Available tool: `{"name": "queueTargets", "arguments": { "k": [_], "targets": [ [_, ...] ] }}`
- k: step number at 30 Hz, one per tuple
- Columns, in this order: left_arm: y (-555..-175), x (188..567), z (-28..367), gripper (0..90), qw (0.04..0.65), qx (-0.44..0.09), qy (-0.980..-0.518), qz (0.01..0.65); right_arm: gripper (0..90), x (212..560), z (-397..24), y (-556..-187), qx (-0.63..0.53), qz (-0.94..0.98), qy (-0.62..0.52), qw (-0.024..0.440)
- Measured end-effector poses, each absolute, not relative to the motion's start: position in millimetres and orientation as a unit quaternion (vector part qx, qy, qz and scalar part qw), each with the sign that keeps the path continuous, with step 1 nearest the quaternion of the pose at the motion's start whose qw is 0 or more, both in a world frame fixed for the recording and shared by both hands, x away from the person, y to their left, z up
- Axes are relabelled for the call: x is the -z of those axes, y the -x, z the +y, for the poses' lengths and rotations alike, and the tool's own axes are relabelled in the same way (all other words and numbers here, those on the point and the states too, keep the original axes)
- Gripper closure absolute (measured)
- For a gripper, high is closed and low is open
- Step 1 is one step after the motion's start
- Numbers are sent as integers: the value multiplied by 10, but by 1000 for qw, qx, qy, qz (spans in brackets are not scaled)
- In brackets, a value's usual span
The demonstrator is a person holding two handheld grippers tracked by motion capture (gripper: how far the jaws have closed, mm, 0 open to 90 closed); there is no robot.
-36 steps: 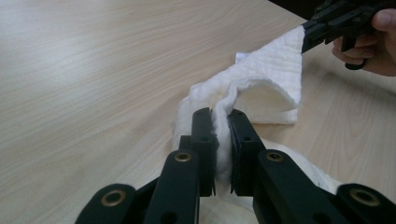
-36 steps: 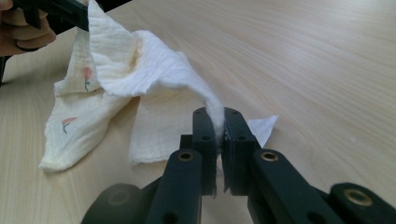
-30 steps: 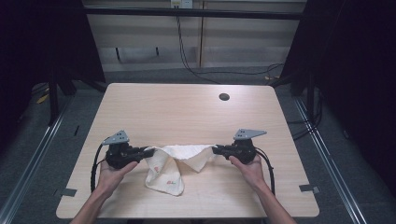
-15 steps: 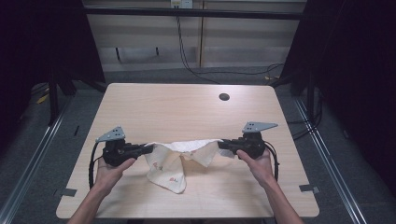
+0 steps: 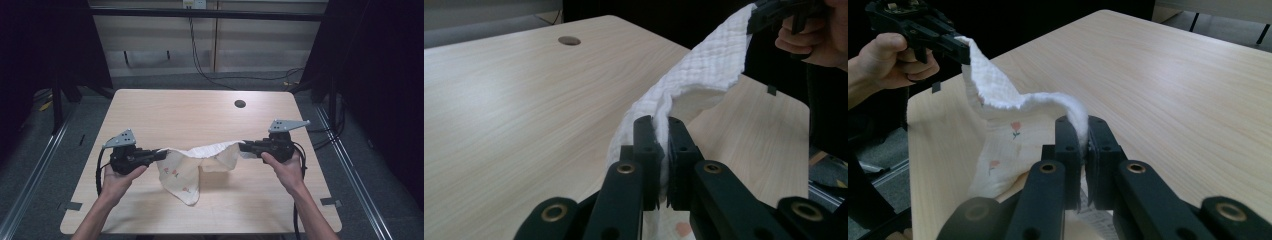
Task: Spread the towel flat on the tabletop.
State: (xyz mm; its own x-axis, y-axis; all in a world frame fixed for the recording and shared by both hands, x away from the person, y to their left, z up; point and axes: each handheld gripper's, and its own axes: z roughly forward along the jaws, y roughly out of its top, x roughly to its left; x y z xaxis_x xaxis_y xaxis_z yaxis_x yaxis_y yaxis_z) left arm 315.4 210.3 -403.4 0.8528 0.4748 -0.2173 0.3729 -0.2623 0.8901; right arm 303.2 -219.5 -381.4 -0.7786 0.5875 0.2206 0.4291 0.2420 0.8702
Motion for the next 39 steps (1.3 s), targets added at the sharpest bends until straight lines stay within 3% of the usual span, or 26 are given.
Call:
{"name": "queueTargets", "arguments": {
  "k": [20, 32, 39],
  "targets": [
    [-2997, 3559, 2175, 866, 564, -70, -789, 233, 857, 3290, -2321, -2736, -529, 787, -306, 88],
    [-2712, 3093, 2213, 867, 563, -86, -797, 201, 863, 2860, -2358, -2387, -558, 776, -267, 128],
    [-2703, 3155, 2142, 866, 561, -86, -798, 204, 863, 2909, -2386, -2310, -566, 770, -266, 124]
  ]
}}
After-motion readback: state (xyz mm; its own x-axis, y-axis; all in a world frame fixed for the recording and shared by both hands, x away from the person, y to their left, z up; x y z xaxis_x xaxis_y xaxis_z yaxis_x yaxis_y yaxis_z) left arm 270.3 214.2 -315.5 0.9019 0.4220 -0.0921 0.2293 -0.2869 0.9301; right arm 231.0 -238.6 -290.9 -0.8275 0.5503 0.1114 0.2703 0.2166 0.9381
